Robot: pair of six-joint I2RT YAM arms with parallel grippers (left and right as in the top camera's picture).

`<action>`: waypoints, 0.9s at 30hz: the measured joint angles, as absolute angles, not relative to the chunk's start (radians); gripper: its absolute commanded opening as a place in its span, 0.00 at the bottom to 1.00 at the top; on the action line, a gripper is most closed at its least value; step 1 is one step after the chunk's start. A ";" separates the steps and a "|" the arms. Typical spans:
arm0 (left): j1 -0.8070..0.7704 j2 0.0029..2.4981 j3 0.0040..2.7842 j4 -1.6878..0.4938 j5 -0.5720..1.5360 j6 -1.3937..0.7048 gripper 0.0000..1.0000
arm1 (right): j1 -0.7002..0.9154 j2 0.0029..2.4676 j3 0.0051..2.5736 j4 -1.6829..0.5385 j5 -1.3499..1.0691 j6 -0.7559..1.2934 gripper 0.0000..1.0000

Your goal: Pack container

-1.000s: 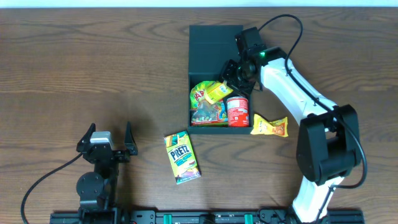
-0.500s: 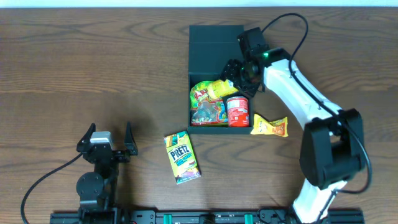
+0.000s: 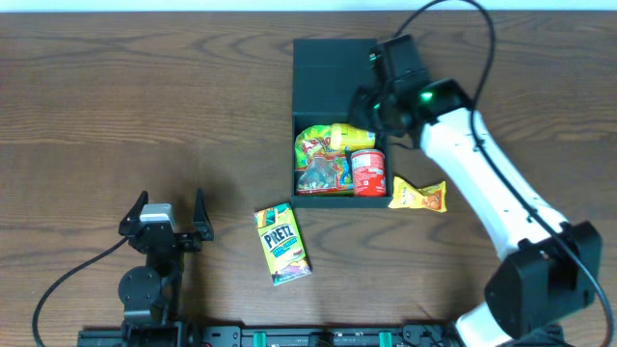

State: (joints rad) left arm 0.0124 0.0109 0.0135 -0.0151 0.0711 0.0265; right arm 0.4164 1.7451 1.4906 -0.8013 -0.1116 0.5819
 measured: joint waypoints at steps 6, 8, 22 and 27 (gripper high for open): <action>0.012 0.011 0.014 -0.015 0.071 0.026 0.95 | 0.488 1.806 1.491 -0.786 -0.098 0.442 0.02; 0.012 0.011 0.014 -0.015 0.071 0.027 0.95 | 0.498 1.834 1.491 -0.770 -0.076 0.422 0.02; 0.012 0.011 0.014 -0.015 0.071 0.027 0.95 | 0.504 1.961 1.491 -0.633 -0.025 0.377 0.01; 0.012 0.011 0.014 -0.015 0.071 0.027 0.95 | 0.504 1.985 1.491 -0.633 -0.025 0.377 0.02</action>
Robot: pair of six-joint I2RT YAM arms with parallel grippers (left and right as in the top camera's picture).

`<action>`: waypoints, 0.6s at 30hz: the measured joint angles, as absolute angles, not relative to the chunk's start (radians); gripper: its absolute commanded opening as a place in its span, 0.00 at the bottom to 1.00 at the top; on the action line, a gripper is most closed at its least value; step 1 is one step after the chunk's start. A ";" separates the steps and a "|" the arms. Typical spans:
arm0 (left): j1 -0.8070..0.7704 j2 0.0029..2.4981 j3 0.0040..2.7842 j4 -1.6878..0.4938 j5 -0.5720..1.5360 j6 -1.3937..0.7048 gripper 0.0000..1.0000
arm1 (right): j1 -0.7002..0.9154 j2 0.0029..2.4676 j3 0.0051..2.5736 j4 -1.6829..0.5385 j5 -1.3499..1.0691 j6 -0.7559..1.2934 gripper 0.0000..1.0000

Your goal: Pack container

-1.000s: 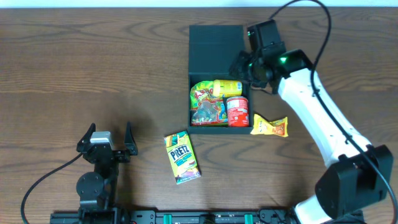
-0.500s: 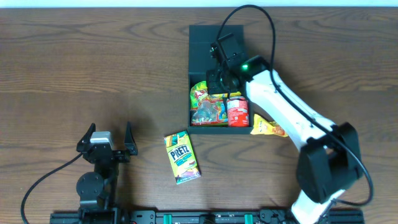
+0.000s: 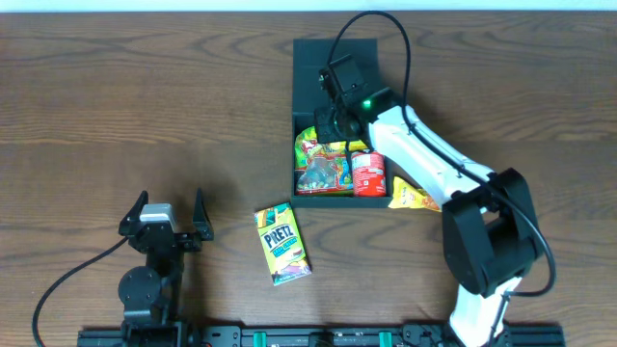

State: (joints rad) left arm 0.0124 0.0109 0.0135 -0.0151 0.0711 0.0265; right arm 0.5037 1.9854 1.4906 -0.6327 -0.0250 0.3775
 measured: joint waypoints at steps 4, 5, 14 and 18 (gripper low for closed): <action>0.012 0.011 0.014 -0.015 0.071 0.026 0.95 | 0.508 1.997 1.491 -0.639 -0.025 0.377 0.02; 0.012 0.011 0.014 -0.015 0.071 0.027 0.95 | 0.509 1.997 1.491 -0.639 -0.025 0.377 0.01; 0.012 0.011 0.014 -0.015 0.071 0.027 0.95 | 0.512 1.999 1.491 -0.677 0.008 0.377 0.02; 0.012 0.011 0.014 -0.015 0.071 0.027 0.95 | 0.513 1.999 1.490 -0.712 0.067 0.375 0.01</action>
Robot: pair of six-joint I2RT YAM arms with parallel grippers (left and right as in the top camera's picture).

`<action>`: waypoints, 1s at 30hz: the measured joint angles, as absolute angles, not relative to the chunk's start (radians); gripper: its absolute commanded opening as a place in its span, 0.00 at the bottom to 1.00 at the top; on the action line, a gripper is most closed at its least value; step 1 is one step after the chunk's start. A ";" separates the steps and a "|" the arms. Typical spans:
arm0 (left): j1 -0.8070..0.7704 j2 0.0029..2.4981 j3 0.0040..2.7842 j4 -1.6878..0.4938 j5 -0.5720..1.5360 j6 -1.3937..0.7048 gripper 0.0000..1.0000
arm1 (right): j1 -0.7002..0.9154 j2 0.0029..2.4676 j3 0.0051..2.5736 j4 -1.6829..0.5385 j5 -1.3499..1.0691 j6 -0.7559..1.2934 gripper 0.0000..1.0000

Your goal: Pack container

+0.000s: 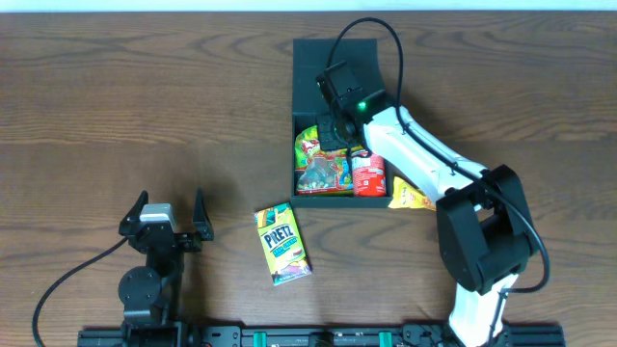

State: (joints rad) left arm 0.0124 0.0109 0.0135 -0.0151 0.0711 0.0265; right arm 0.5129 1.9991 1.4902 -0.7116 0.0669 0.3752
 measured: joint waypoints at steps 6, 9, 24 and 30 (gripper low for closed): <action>0.012 0.011 0.014 -0.015 0.071 0.026 0.95 | 0.516 2.002 1.491 -0.734 0.135 0.373 0.02; 0.012 0.011 0.014 -0.015 0.071 0.026 0.95 | 0.519 2.002 1.491 -0.734 0.151 0.373 0.01; 0.012 0.011 0.014 -0.015 0.071 0.027 0.95 | 0.521 1.942 1.489 -0.696 0.048 0.373 0.02; 0.012 0.011 0.014 -0.015 0.071 0.027 0.95 | 0.541 1.753 1.490 -0.787 0.043 0.318 0.15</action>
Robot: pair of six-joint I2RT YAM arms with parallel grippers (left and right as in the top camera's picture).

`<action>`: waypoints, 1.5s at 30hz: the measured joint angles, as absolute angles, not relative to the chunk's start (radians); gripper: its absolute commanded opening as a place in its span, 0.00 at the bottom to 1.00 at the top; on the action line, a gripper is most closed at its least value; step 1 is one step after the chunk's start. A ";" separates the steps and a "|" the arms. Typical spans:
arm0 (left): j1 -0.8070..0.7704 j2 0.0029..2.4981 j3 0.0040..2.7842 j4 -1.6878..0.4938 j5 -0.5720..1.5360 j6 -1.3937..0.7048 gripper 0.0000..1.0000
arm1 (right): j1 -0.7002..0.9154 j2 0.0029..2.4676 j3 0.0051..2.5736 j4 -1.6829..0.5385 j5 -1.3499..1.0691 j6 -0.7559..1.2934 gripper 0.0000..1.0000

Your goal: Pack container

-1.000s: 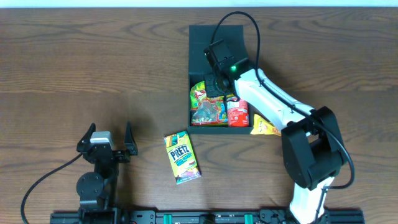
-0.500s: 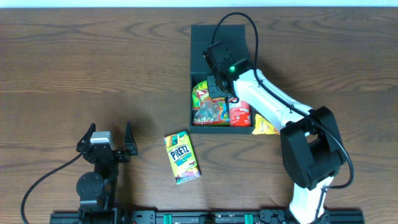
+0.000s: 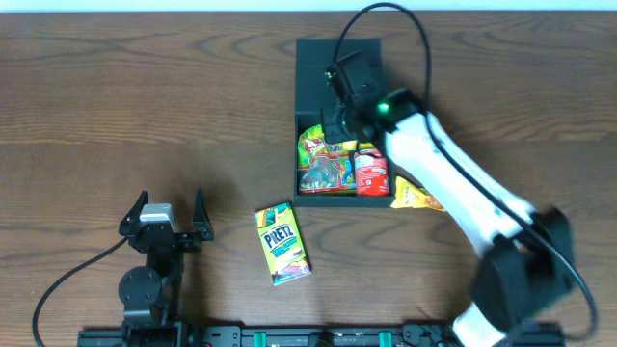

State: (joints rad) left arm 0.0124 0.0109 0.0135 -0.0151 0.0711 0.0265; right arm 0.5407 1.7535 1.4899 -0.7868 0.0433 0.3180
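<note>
The black container [image 3: 310,67] stands at the back centre of the table. Its near half holds a green snack bag [image 3: 323,166] and a red can [image 3: 371,172]. My right gripper [image 3: 337,133] reaches down into the container just behind the green bag; the wrist covers its fingers, so their state is hidden. A yellow snack bag [image 3: 416,199] lies outside the container's front right corner, partly under the right arm. A Pretz box [image 3: 282,243] lies flat in front of the container. My left gripper [image 3: 164,220] rests open at the front left, far from all of it.
The white right arm [image 3: 463,193] crosses the table from the front right to the container. Cables loop above the container and beside the left arm's base [image 3: 143,287]. The wooden table [image 3: 145,106] is bare on its left half.
The right arm's base and elbow have swung to the right while the gripper stays in the container behind the green bag. The container sits slightly further right. The left arm has not moved.
First my right gripper was over the container's right side, above a yellow item behind the red can. Then it was at the middle left, over the green bag, and lower at the last moment. Now it remains there; the yellow item is covered.
</note>
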 measured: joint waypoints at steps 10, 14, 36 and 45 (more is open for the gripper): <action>0.012 0.011 0.014 -0.015 0.071 0.026 0.95 | 0.778 1.671 1.491 -1.097 0.083 0.300 0.98; 0.012 0.011 0.014 -0.015 0.071 0.026 0.95 | 0.867 1.671 1.491 -1.150 0.089 0.326 0.99; 0.012 0.011 0.014 -0.015 0.071 0.026 0.95 | 1.209 1.671 1.172 -0.831 0.105 0.856 0.99; 0.012 0.011 0.014 -0.015 0.071 0.027 0.95 | 1.214 1.671 1.159 -0.839 0.163 0.897 0.99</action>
State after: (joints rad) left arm 0.0124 0.0109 0.0135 -0.0151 0.0711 0.0265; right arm 1.2140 1.6711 1.1591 -0.8394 0.1627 0.8970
